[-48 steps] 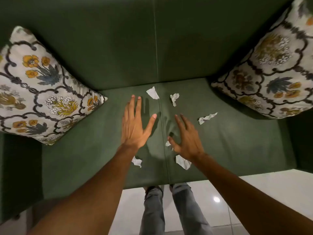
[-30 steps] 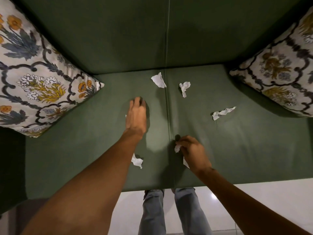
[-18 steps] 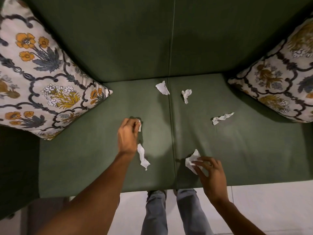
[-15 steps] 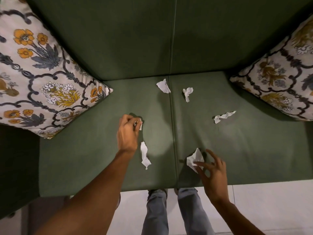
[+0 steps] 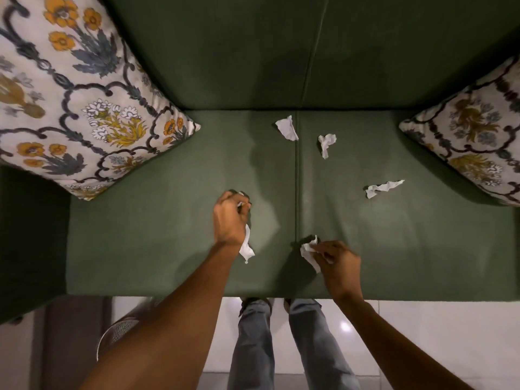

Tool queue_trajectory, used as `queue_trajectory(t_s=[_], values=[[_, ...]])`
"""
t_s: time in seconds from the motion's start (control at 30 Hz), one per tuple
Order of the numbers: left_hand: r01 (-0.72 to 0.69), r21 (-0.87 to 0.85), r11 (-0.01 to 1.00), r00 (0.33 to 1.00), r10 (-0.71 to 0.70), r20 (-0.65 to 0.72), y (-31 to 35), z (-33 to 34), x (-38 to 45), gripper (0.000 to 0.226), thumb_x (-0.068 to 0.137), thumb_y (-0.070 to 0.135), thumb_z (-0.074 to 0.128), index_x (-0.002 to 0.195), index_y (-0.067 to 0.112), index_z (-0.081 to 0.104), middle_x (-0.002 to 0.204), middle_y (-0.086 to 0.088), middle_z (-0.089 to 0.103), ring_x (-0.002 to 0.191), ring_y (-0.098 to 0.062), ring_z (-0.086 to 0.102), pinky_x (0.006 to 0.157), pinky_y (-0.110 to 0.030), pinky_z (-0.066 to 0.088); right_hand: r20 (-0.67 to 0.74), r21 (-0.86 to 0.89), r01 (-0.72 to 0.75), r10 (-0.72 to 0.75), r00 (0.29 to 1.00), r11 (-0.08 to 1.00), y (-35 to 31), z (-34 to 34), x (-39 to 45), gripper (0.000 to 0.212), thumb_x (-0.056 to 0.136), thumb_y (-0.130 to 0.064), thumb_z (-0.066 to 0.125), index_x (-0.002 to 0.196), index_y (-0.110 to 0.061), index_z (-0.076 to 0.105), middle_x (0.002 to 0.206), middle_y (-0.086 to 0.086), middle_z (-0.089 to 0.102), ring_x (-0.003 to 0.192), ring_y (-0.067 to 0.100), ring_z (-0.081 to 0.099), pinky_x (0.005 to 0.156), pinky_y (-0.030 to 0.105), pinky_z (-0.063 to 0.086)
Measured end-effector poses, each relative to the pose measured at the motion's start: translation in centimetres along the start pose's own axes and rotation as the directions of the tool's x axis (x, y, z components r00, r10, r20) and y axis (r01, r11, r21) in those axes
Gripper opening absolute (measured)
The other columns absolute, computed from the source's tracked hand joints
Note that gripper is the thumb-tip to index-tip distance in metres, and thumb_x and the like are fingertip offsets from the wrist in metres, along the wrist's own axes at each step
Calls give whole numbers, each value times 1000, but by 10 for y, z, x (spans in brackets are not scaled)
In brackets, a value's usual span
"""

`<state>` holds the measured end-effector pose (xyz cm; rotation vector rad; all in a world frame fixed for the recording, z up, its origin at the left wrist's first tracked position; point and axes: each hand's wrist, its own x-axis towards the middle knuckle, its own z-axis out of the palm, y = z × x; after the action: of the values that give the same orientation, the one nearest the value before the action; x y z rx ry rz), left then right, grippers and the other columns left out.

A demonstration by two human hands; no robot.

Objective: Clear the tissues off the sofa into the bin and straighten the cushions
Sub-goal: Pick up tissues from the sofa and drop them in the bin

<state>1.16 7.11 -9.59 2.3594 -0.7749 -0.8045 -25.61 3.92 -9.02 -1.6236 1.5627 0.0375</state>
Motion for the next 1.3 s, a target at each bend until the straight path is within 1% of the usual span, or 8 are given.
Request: queue_trajectory(t_s=[0.2,0.57,0.73,0.87,0.97,1.13,1.23,1.3], values=[[21,-42,999,992,-26,-127,-7,-22,-28,19,86,-1,78,103,8,78,104,-14,76,104,-37,68,91,-41,55,-18,106,101,-100,995,989,-58,5,1,11,90,-22,87,100,-26,86,97,-6,85,84,8,80,83,38,68],[314,-356,880,789,-451,-418,-89,-97,-113,21,79,-3,87,98,5,81,106,-11,81,100,-27,72,90,-21,50,180,143,353,-375,909,925,-163,75,-30,28,88,-24,89,115,-29,84,92,-9,82,73,-6,74,72,10,58],[436,-502,747,600,-657,-457,-183,-119,-187,9,89,2,79,97,4,80,97,-14,79,85,-27,75,83,-39,62,390,128,347,-368,844,929,-184,165,-91,34,84,-19,92,117,-22,83,100,1,85,95,21,82,95,40,65],[501,-568,653,490,-755,-436,-262,-128,-248,7,88,3,77,94,7,80,93,-13,81,81,-27,75,79,-31,58,504,111,327,-336,795,939,-173,247,-156,22,81,-17,94,100,-26,85,85,1,86,80,20,83,83,45,67],[568,-524,635,456,-773,-442,-322,-131,-285,8,89,5,76,94,10,81,94,-12,82,84,-30,75,73,-15,43,569,111,321,-325,755,940,-158,310,-193,20,81,-15,93,91,-29,82,76,-9,83,68,4,78,73,30,63],[619,-431,656,489,-752,-443,-400,-128,-307,9,88,4,77,94,9,81,96,-14,80,86,-33,75,72,-10,38,609,25,483,-396,687,875,-143,400,-227,12,84,-18,90,94,-12,86,93,8,87,85,24,83,86,40,67],[627,-436,645,495,-762,-416,-426,-122,-304,12,93,7,73,103,8,80,104,-17,79,94,-36,75,80,-27,52,626,-48,602,-446,640,797,-130,445,-234,12,86,-17,86,89,-6,84,91,18,85,87,40,81,82,47,66],[643,-435,630,485,-775,-405,-437,-117,-301,18,97,11,69,113,7,77,111,-19,77,102,-39,74,88,-39,58,686,-82,544,-349,639,835,-122,464,-237,23,85,-23,88,104,-11,82,102,13,85,93,31,80,85,34,63]])
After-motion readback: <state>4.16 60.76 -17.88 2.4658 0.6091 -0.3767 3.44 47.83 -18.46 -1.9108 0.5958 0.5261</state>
